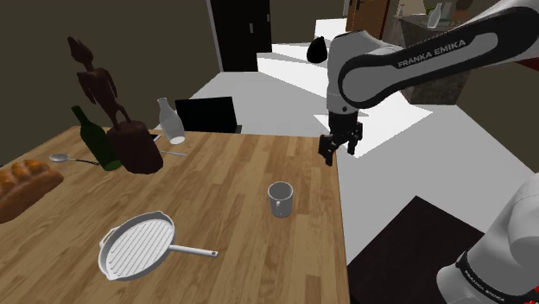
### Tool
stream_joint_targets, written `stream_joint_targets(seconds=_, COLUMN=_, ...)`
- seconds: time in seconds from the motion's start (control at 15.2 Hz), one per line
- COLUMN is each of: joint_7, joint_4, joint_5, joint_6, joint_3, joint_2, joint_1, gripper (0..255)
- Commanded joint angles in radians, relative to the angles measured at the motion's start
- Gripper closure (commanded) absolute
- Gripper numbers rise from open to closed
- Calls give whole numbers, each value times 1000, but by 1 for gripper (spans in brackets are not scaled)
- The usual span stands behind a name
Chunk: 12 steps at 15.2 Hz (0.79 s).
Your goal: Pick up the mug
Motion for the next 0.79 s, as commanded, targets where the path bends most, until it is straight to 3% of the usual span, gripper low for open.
stream_joint_targets(seconds=0.0, joint_7=3, joint_4=23, joint_5=8, joint_6=49, joint_3=10, joint_2=67, joint_1=8, gripper=0)
stream_joint_targets(seconds=0.73, joint_7=43, joint_4=229, joint_5=21, joint_6=255, joint_3=68, joint_2=457, joint_1=62, gripper=0)
